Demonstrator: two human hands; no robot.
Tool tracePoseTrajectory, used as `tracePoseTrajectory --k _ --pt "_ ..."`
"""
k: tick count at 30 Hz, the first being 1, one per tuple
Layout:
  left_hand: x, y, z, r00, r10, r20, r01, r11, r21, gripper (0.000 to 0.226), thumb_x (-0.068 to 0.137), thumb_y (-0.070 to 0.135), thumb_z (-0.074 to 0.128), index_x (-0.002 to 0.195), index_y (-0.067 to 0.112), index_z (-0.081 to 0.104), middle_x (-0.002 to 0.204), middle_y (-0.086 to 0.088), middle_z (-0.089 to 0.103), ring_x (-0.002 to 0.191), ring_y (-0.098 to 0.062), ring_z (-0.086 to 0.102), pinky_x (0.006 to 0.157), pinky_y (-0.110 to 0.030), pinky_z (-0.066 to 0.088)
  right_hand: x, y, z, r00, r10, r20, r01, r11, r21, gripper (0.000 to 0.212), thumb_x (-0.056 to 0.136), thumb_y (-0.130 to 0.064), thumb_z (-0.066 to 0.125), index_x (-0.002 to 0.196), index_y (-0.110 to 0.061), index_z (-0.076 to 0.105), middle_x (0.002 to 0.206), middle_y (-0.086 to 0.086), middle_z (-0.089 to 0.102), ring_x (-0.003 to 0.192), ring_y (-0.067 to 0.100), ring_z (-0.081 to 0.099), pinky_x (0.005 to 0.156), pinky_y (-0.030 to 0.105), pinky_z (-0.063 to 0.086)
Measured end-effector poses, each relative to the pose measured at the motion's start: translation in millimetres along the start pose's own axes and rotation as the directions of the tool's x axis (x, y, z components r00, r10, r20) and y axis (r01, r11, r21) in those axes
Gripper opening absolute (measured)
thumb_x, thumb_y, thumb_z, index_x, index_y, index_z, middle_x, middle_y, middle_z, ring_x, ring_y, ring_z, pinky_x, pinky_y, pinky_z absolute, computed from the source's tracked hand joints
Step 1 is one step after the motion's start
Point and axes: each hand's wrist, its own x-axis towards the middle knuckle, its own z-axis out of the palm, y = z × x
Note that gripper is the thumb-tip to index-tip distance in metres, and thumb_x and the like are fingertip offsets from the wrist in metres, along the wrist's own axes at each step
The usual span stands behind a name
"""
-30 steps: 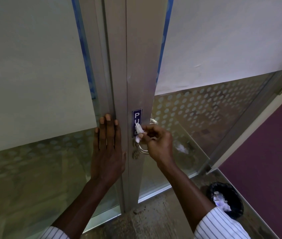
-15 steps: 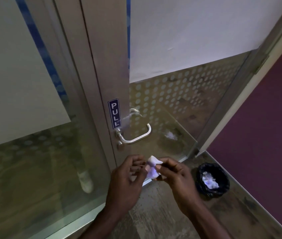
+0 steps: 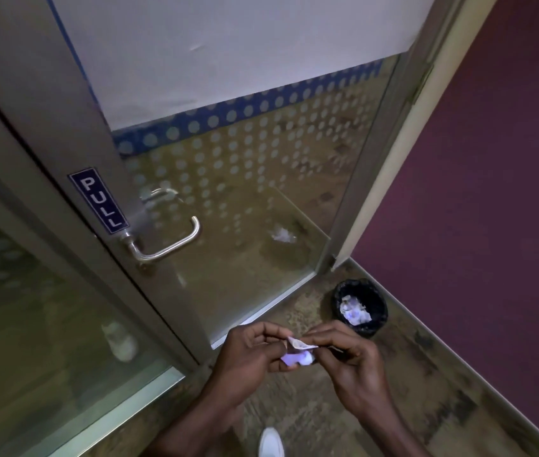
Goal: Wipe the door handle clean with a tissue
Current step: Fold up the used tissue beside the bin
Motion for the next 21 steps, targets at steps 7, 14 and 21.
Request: tracePoseTrajectory --k 7,14,21 --pt "12 -8 55 0.999 -0.034 0.024 0.035 0.997 -0.067 0.020 0.090 0.004 0.086 0.104 -0.006 0.078 0.097 -0.026 0.084 0.082 -0.028 0.084 0.074 -0.031 0.068 1 3 -55 0.998 -0.012 -0.056 0.005 0.993 -0.122 0.027 0.086 -0.013 0.074 0.090 -0.035 0.089 0.099 -0.006 0.078 0.093 0.018 0.077 0.071 0.026 0.058" --pt "27 -3 69 0.999 0.011 0.038 -0.013 0.999 0.037 0.031 0.064 0.005 0.097 0.092 0.009 0.085 0.086 -0.011 0.084 0.076 -0.019 0.080 0.068 -0.025 0.065 -2 9 -67 0.970 0.151 -0.192 -0.138 0.987 0.079 0.038 0.086 0.016 0.077 0.087 -0.020 0.087 0.094 0.005 0.084 0.092 0.021 0.081 0.079 0.030 0.063" --pt "48 4 73 0.992 0.082 0.099 -0.099 0.980 0.176 0.030 0.061 0.018 0.097 0.087 0.028 0.086 0.086 -0.006 0.086 0.075 -0.011 0.079 0.072 -0.022 0.063 -4 3 -60 0.891 0.354 -0.284 -0.270 0.916 0.296 0.021 0.089 0.001 0.083 0.105 -0.013 0.086 0.095 0.021 0.082 0.083 0.020 0.077 0.073 0.032 0.066"
